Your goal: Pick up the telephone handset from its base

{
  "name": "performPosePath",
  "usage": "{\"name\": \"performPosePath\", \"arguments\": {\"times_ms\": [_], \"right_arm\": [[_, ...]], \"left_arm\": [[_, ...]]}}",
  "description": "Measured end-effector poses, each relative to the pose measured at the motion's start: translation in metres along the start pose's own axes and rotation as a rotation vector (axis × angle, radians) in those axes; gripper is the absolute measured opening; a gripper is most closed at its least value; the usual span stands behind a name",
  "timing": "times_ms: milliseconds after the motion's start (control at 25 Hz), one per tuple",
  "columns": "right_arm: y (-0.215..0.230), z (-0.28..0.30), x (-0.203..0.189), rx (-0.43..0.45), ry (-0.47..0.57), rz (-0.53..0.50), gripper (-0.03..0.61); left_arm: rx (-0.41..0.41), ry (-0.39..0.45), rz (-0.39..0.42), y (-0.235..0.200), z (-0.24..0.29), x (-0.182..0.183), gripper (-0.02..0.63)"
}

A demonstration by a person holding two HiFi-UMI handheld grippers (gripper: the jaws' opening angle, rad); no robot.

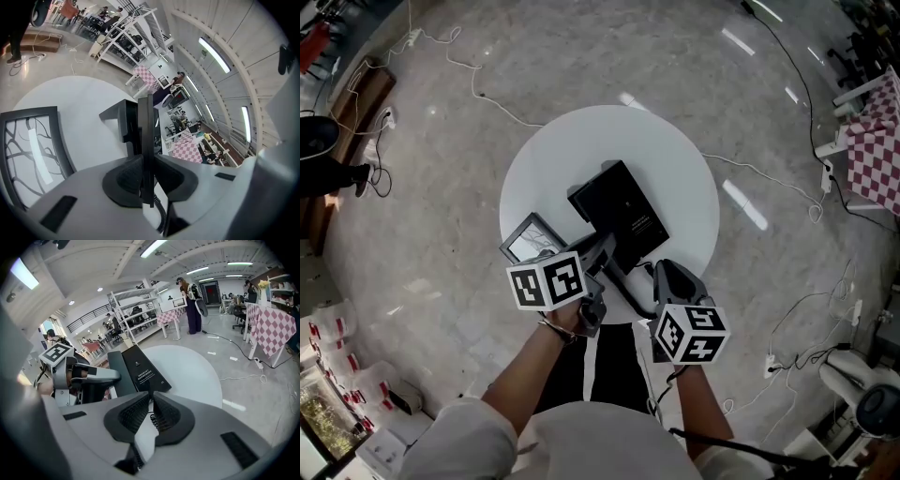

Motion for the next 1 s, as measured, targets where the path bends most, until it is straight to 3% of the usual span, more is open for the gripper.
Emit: {"name": "performPosePath", "arguments": {"times_ms": [80,160,400,1000], "right_arm": [[-0.001,0.001,0.001,0.008,0.0,-0.002,0.034],[-0.003,0.001,0.001,0.017,-0.005,-0.007,0.111],[-0.007,0.002,0.003,0.033,-0.014,-0.017,0.127],[-0.019,0.0,0.007,0.103,-0.035,-0.045,0.232]], "left_arm": [[-0.007,0.0,-0.009,0.0,0.0,-0.001,0.078],[-0.014,0.001,-0.015,0.0,-0.002,-0.002,0.078],[-0.038,0.015,-0.043,0.002,-0.004,0.0,0.078],[-0.103,0.053,-0.017,0.013,-0.011,0.01,0.078]]}}
Point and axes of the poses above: the fingertips, and each gripper's own axes: z forward along the fingers, y to its right, x out of its top, the point moved 5 cm from there along -z, backward along the fingers, and after that the axes turned 4 degrees about z, right-handed, at the moved point
